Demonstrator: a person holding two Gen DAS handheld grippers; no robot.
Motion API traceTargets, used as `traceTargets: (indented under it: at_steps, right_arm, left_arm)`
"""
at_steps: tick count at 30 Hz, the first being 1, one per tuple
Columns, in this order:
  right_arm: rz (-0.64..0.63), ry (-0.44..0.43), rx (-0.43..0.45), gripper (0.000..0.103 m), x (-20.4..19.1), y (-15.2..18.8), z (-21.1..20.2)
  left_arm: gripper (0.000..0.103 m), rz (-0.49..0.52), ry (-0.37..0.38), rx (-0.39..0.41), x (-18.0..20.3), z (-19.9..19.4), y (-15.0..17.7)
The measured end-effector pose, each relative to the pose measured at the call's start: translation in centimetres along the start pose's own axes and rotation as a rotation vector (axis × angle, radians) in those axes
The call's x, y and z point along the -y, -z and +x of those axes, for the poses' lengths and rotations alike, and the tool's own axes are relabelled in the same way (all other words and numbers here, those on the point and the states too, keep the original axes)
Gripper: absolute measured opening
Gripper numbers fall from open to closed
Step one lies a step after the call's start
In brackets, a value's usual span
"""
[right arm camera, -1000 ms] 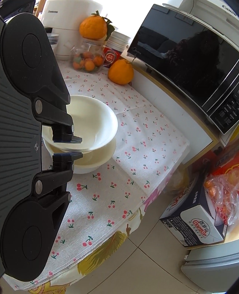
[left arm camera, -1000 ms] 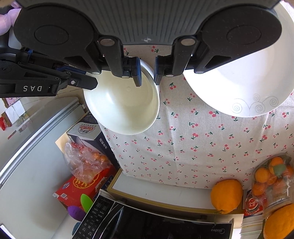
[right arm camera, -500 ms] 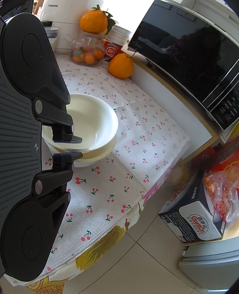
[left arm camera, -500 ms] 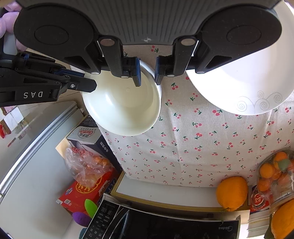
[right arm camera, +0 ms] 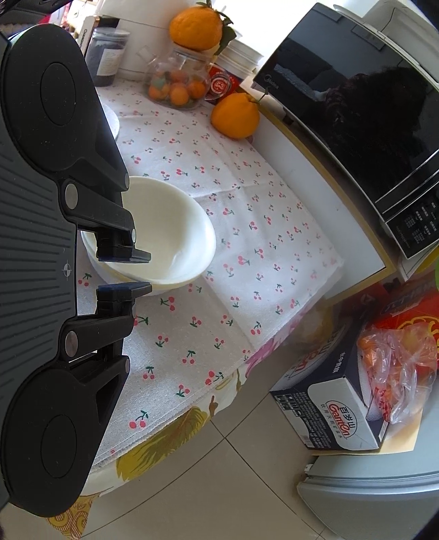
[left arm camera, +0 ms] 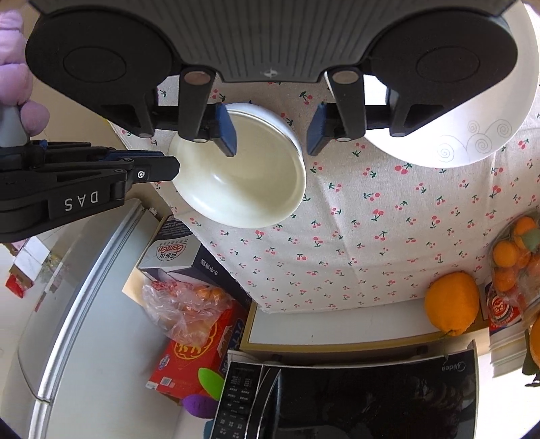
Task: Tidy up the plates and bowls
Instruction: 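Open both tools and release the small bowl inside the stack, then close the right tool on the bowl stack rim while the left tool grips its other side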
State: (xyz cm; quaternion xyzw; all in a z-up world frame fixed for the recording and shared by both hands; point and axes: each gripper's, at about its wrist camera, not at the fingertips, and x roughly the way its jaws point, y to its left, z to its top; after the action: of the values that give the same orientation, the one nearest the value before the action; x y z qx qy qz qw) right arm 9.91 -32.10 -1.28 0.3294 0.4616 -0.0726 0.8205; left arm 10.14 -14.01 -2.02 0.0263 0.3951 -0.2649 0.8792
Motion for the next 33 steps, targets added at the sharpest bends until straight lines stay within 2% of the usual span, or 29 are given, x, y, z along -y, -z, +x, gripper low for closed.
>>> traceTargets:
  at_steps: [1,3,5,9,11,15,17,20,23,27,33]
  right_arm:
    - [-0.003,-0.003,0.001,0.019,0.0,0.0,-0.1]
    - [-0.004,-0.005,0.01,0.038,0.2,-0.1,-0.3]
    - [-0.02,-0.007,0.027,0.053,0.4,-0.1,-0.7]
    - [-0.088,0.011,0.056,0.067,0.6,-0.1,-1.1]
    - [-0.132,0.015,0.064,0.069,0.7,0.1,-1.1]
    - [-0.19,0.0,0.055,0.073,1.1,0.5,-0.9]
    - [-0.148,-0.026,0.028,0.073,1.8,0.7,-0.6]
    - [-0.016,-0.09,-0.057,0.073,3.3,0.8,0.3]
    - [0.077,-0.1,-0.096,0.073,4.5,1.0,1.1]
    - [0.144,-0.1,-0.09,0.073,5.2,0.9,1.6]
    - [0.144,-0.117,-0.052,0.073,5.1,0.6,2.2]
  left_arm:
    - [0.059,0.029,0.0,0.009,0.2,-0.1,0.0]
    - [0.076,0.082,0.003,0.025,0.6,-0.3,0.2]
    - [0.083,0.132,0.008,0.038,0.9,-0.5,0.4]
    - [0.098,0.215,0.022,0.046,1.4,-0.6,1.1]
    - [0.102,0.248,0.04,0.038,1.7,-0.4,1.5]
    - [0.102,0.299,0.07,0.02,2.3,0.0,2.2]
    - [0.102,0.323,0.066,0.011,2.6,0.4,2.4]
    - [0.102,0.334,0.045,0.002,2.9,1.0,2.3]
    - [0.102,0.317,0.045,-0.002,2.9,1.4,2.1]
    - [0.102,0.287,0.031,-0.019,2.8,2.0,2.0]
    - [0.102,0.25,0.016,-0.024,2.5,2.5,1.8]
